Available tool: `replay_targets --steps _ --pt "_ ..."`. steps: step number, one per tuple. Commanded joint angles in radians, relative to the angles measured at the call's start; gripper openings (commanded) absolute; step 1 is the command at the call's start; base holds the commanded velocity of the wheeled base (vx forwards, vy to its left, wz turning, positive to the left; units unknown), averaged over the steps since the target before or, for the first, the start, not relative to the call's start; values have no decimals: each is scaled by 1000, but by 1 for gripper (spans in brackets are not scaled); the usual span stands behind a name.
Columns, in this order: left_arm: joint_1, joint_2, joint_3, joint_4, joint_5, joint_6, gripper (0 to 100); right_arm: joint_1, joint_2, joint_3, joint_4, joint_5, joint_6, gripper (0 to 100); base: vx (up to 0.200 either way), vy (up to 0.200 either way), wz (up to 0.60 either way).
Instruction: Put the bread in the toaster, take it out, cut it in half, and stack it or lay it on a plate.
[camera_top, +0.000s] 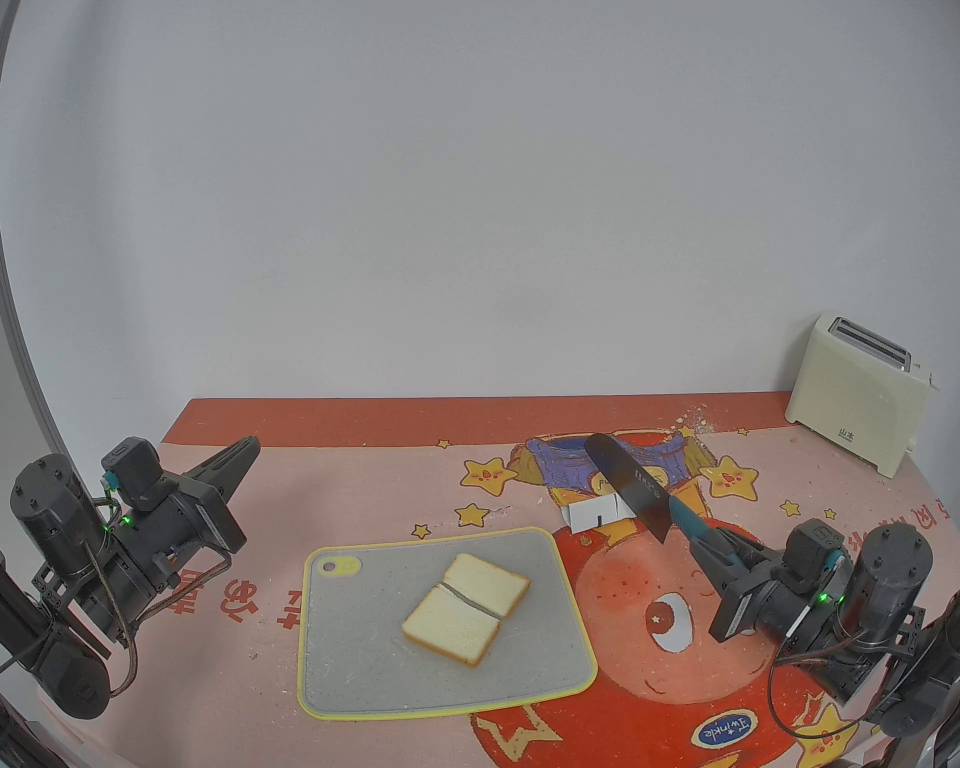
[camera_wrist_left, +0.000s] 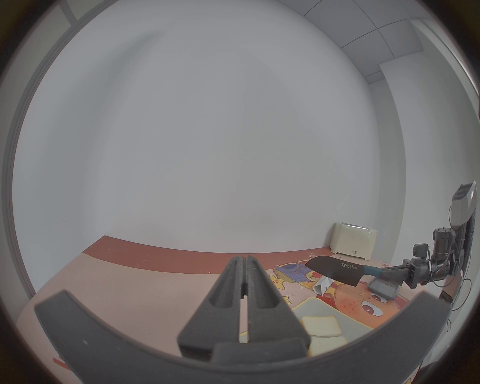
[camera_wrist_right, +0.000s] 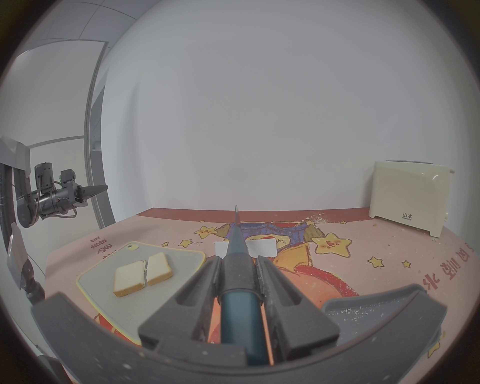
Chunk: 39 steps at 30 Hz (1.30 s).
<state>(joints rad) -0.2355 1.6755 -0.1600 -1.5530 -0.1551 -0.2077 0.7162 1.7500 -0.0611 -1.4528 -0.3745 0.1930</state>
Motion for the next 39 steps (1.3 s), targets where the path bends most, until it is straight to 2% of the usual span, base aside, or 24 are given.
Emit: replay_targets --steps 1,39 --pt "-1 3 0 -18 0 1 0 3 5 0 0 0 0 0 0 0 0" --pt "-1 7 13 -18 0 1 0 16 -3 -2 0 3 0 0 0 0 0"
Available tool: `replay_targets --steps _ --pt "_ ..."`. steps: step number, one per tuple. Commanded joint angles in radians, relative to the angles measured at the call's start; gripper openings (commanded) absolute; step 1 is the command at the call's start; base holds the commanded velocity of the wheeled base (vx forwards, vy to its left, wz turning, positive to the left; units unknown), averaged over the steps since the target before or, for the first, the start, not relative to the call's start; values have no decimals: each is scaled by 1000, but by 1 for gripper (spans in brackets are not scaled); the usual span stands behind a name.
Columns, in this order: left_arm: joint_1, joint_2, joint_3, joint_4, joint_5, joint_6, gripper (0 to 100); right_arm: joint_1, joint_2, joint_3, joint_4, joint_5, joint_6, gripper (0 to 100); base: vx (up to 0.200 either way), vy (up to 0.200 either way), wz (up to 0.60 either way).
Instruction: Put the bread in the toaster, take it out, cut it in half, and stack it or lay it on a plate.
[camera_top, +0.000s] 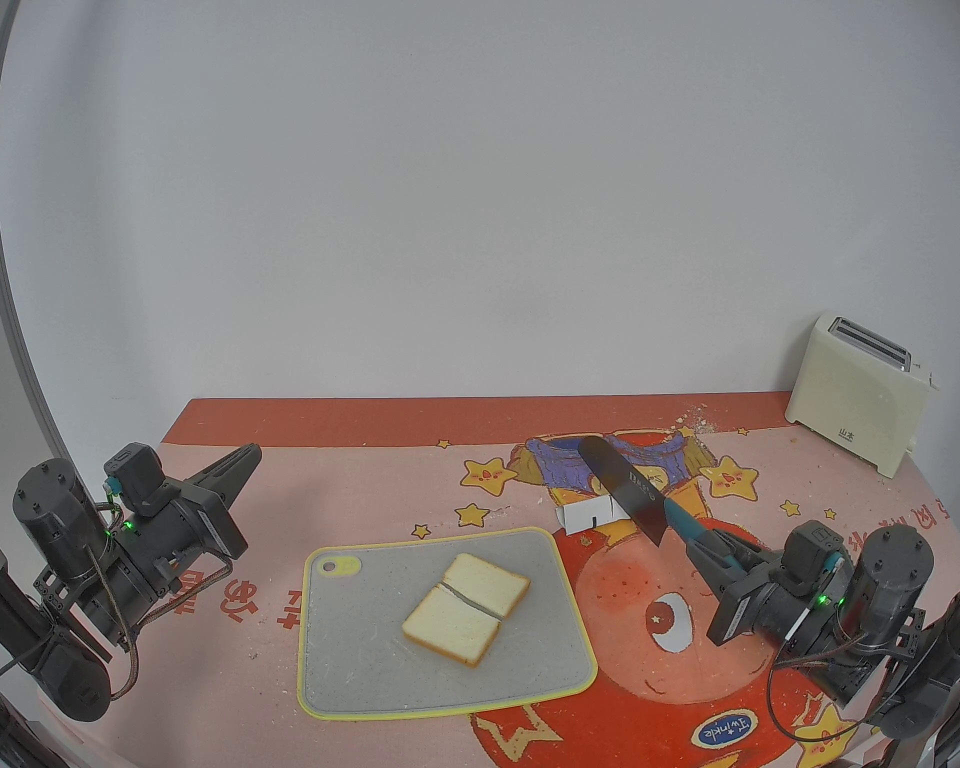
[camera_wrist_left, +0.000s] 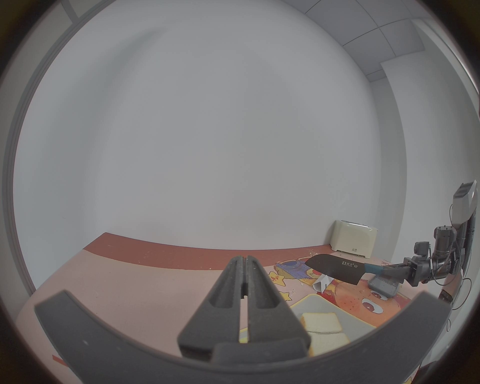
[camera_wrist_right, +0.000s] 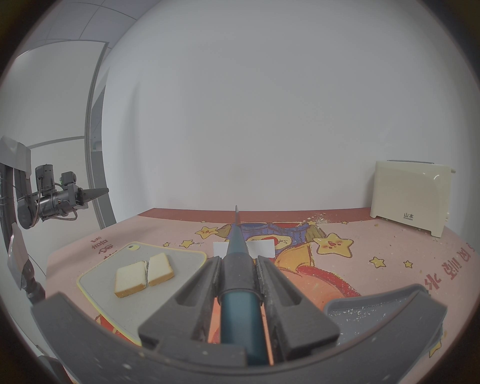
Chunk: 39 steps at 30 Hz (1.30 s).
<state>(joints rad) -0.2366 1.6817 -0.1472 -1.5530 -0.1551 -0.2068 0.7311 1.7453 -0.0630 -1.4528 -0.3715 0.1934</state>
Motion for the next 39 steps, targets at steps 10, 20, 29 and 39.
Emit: replay_targets --steps 10,20,29,39 --pt "0 1 2 -18 0 0 0 7 6 2 0 -1 1 0 0 0 0" --pt "0 3 2 -18 0 0 0 10 20 14 0 -1 1 0 0 0 0" --pt "0 3 2 -18 0 0 0 19 28 34 0 -1 1 0 0 0 0" --pt "0 9 3 -18 0 6 0 24 45 37 0 -1 1 0 0 0 0"
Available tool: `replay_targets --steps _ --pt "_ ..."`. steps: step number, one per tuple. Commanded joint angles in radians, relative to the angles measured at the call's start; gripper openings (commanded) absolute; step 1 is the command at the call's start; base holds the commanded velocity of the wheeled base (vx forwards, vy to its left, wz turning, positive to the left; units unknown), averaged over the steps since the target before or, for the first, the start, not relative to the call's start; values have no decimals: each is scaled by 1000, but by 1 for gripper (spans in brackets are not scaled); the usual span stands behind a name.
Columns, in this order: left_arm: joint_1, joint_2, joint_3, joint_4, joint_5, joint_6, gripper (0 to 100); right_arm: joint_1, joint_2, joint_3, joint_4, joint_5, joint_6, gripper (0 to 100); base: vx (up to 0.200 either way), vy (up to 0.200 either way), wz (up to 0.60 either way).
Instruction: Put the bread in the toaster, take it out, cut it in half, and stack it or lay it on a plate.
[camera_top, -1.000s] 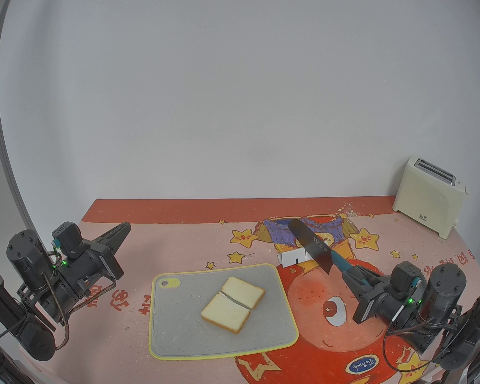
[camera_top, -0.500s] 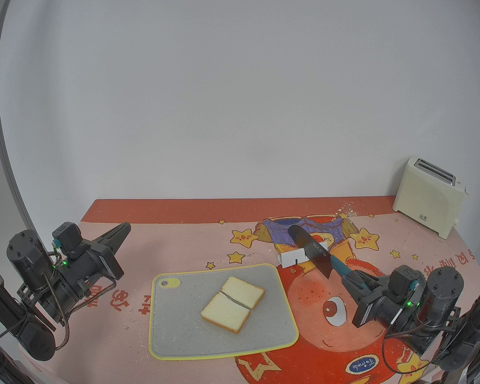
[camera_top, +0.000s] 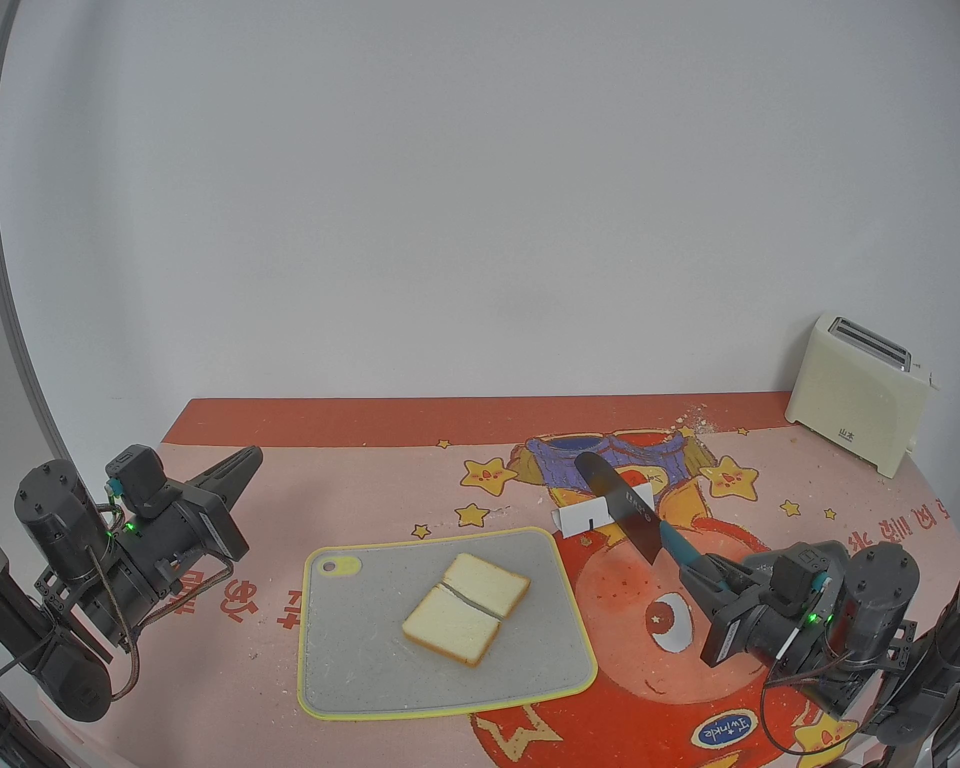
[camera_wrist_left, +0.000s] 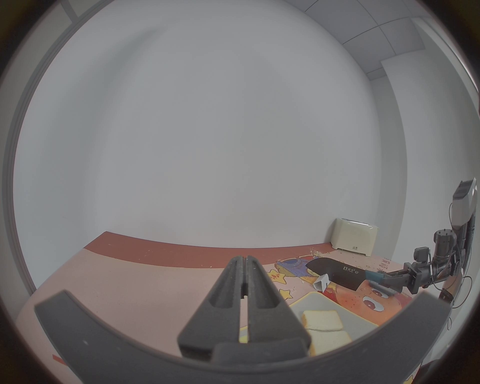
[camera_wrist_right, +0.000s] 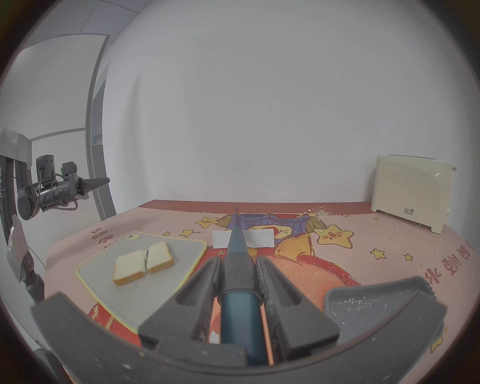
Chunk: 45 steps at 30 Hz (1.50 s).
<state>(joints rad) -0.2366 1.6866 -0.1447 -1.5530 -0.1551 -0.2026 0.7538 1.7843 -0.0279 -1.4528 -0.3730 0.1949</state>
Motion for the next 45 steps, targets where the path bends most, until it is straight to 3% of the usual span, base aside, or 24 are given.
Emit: replay_targets --steps 1,41,45 --pt "0 4 0 -18 0 2 0 1 7 5 0 0 0 0 0 0 0" --pt "-3 4 19 -18 -3 3 0 30 61 25 2 3 5 0 0 0 0" --pt "-3 4 19 -18 -3 14 0 30 61 25 2 2 5 0 0 0 0"
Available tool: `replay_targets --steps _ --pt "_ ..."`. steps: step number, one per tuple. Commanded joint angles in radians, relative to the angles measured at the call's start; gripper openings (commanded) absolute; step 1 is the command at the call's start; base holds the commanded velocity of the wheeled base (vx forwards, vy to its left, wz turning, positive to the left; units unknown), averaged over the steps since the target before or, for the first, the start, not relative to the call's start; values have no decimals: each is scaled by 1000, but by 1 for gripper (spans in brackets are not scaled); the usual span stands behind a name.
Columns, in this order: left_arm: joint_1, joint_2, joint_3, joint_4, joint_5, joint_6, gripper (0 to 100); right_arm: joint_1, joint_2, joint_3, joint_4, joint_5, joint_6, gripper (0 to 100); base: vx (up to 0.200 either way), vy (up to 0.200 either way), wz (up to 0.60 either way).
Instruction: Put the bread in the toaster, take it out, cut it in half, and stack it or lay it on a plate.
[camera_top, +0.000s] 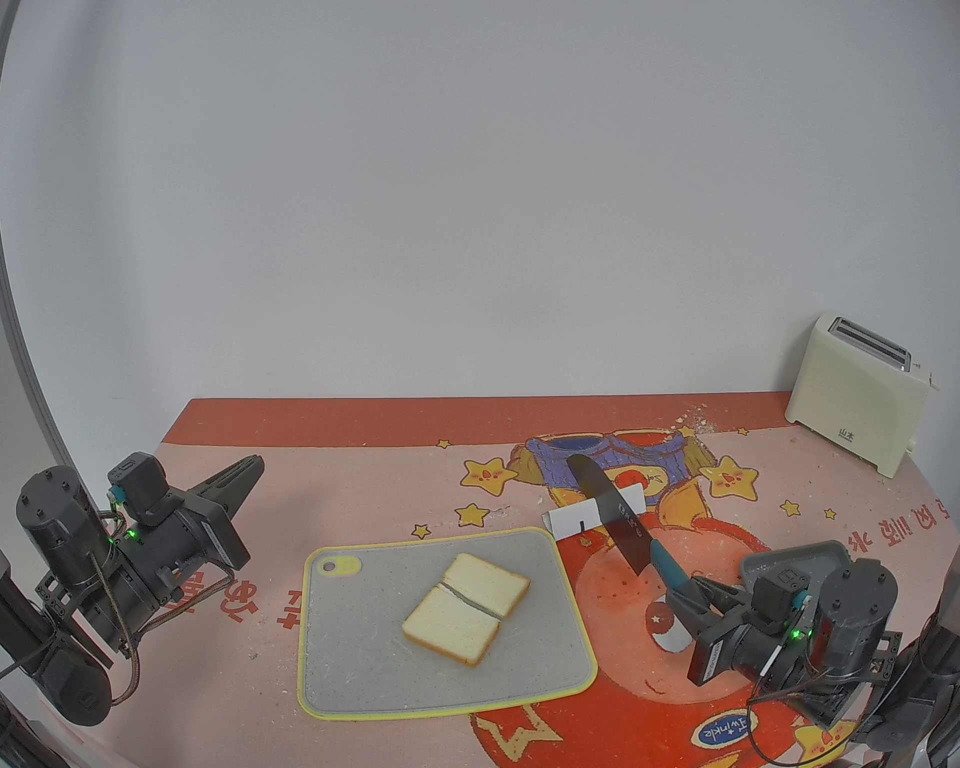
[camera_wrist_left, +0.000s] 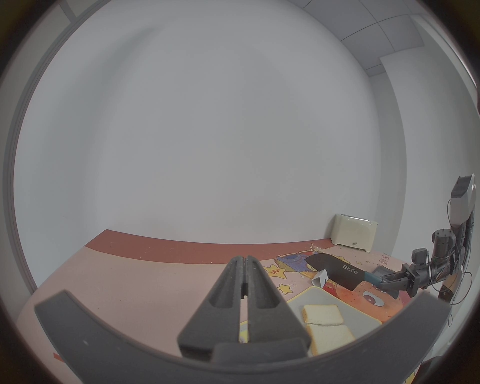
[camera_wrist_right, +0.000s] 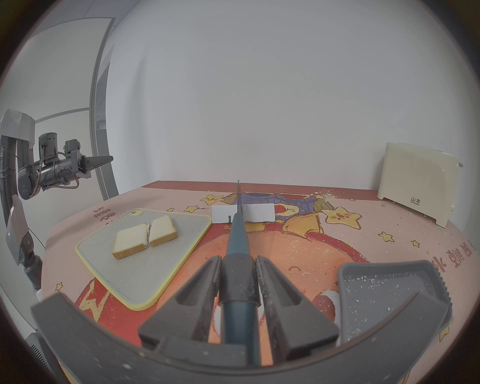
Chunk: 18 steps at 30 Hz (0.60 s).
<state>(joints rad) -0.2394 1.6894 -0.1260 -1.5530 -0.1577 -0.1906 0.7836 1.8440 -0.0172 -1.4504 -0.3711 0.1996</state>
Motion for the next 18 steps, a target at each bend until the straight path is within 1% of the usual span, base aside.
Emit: replay_targets --steps 1,4,7,18 --pt "0 1 0 -18 0 3 0 0 1 14 -1 0 0 100 0 0 0" --pt "0 1 0 -18 0 3 0 0 1 14 -2 1 0 100 0 0 0" --pt "0 1 2 -18 0 3 0 2 0 14 -10 0 12 100 0 0 0" --pt "0 1 2 -18 0 3 0 2 0 14 -10 -2 12 100 0 0 0"
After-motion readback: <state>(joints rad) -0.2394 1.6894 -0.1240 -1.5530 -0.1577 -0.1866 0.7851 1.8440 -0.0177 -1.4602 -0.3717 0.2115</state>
